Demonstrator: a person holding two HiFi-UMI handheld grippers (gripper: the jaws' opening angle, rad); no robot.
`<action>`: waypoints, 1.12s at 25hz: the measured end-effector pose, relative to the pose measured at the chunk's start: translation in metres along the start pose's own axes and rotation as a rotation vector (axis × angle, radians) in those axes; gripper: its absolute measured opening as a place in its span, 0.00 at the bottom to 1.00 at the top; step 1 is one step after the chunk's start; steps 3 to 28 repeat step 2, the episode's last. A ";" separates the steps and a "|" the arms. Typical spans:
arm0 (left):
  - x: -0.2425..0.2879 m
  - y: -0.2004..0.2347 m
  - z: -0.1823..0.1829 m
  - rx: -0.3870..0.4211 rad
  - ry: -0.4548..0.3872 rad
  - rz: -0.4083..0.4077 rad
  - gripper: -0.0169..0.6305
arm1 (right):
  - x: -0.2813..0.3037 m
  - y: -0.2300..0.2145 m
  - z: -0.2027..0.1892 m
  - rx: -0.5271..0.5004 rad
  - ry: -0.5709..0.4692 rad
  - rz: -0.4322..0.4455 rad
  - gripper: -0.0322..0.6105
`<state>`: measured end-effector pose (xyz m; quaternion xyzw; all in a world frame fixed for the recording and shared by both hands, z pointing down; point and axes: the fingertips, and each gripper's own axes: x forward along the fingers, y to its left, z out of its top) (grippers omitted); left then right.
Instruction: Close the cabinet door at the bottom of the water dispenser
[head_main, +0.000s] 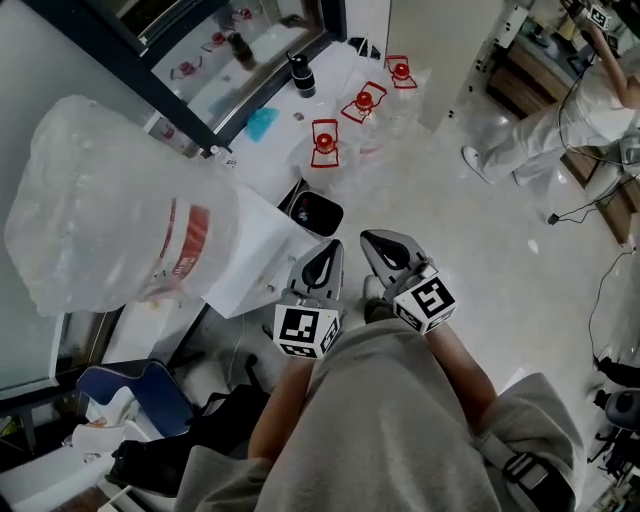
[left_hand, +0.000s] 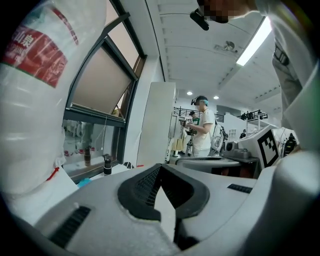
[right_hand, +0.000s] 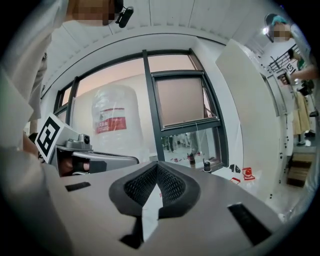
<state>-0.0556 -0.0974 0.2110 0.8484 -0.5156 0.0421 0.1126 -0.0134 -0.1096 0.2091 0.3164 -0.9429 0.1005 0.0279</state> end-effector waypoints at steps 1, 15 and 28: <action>-0.003 0.001 0.004 0.006 -0.009 -0.006 0.04 | 0.000 0.004 0.003 -0.003 -0.008 -0.003 0.06; -0.006 0.002 0.008 0.013 -0.017 -0.012 0.04 | 0.000 0.008 0.006 -0.006 -0.016 -0.005 0.06; -0.006 0.002 0.008 0.013 -0.017 -0.012 0.04 | 0.000 0.008 0.006 -0.006 -0.016 -0.005 0.06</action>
